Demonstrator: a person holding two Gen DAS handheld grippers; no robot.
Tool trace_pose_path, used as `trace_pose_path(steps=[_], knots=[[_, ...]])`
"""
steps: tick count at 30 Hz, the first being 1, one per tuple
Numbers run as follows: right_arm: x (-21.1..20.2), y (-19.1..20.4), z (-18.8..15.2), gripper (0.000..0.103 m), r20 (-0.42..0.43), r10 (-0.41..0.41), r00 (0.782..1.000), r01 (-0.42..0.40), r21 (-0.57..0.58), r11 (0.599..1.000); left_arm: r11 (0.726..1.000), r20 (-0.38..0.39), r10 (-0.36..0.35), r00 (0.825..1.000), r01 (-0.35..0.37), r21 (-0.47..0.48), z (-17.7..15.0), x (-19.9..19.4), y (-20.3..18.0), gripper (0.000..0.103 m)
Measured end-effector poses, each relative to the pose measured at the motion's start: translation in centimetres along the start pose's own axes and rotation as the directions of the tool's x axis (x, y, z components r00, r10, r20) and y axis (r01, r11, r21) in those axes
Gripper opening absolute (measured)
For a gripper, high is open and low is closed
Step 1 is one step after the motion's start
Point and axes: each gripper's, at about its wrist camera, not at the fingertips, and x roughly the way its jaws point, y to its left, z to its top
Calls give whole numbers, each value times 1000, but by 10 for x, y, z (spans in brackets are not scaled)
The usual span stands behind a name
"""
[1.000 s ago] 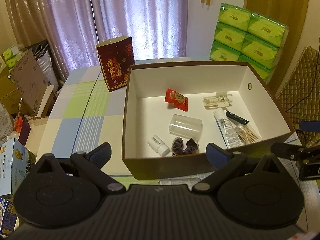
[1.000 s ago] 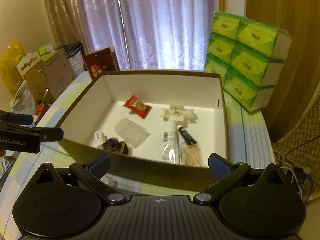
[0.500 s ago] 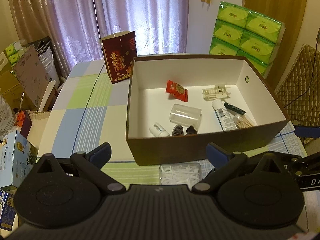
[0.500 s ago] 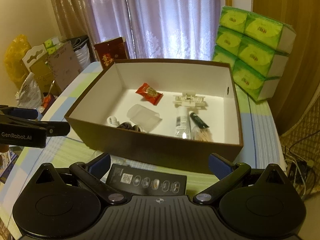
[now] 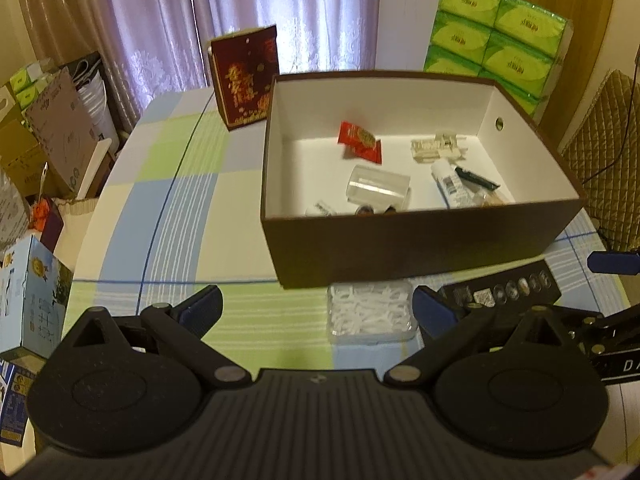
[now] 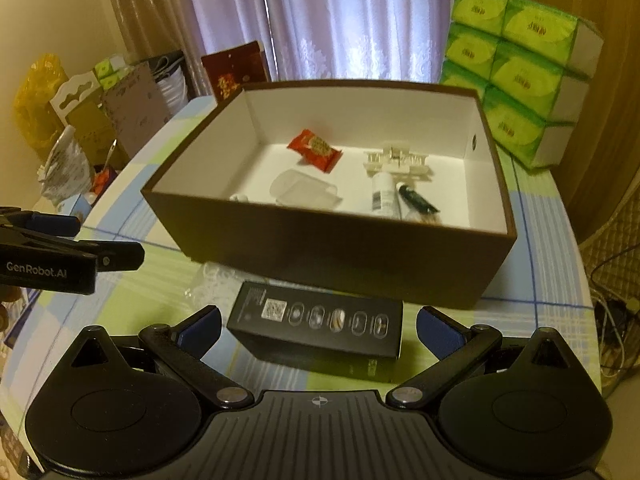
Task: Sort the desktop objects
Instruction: 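Withdraw both tools from the box back over the table, then grasp black FLYCO box with right tool while left tool grasps floss pick case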
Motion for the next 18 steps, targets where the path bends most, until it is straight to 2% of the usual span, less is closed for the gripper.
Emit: trace_pose_path(steps=[4,7,10,14,18], knots=[[6,-3,-8,101,-12,7,1000,-7,-7,1000,1000,-21,2,1000,-2,-9,-7,6,4,100],[10,-5,-14,101,-4,42,999,-42,-46,998,1000,-33,1,999,-2,-13,-10,10,7,100],[16,-6,-21,101,-1,55,998,-55,-159,986,1000,-38,4,999,-4,-13,-12,12,11,100],[23,-7,-28,101,6,75,997,-70,-318,946,1000,-48,4,999,-5,-20,-15,17,15,100],[33,-12,-29,101,17,102,995,-87,-411,907,1000,-65,7,998,-9,-28,-18,23,20,100]])
